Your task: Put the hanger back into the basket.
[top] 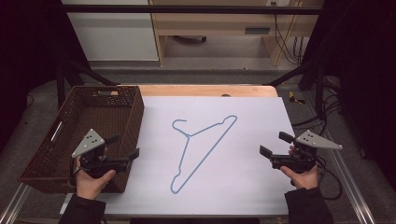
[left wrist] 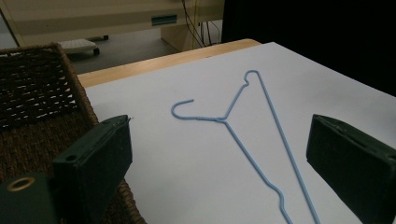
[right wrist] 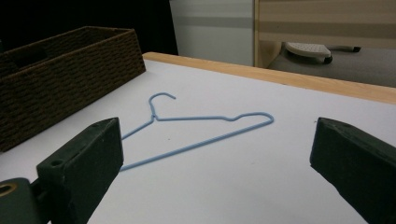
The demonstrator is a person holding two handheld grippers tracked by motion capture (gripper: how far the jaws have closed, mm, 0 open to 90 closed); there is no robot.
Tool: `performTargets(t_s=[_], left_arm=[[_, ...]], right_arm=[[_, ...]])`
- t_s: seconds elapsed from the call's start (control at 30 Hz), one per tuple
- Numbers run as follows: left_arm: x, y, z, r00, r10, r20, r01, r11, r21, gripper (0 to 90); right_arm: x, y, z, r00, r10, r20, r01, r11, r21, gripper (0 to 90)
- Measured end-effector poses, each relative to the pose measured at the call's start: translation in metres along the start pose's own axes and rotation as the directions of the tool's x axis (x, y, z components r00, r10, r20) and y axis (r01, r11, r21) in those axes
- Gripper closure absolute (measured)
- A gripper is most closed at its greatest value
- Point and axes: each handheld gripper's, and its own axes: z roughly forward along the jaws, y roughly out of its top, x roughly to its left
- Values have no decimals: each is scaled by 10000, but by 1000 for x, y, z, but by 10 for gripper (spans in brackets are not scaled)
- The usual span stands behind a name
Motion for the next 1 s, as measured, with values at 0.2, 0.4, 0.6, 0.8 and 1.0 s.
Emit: performTargets(t_s=[0.2,0.4,0.6,0.8,1.0], left_arm=[[-7,3,5,10000,-30,-16,30,9999,102,77],[-14,6,10,10000,-12,4,12,9998,180,87],[-25,8,25,9999,-110,128,107,9996,270,97],[-38,8,43,9997,-41,246,26,9982,606,105],[-48,10,64,9992,84,398,-123,9951,979,109]], right_arm=[[1,-1,2,10000,8,18,-8,9999,111,30],[1,-1,3,10000,-37,68,36,9998,176,31],[2,-2,4,9999,-81,96,78,9995,295,31],[4,-2,6,9999,-74,110,70,9993,376,32],[5,-3,9,9999,-151,56,148,9989,454,33]])
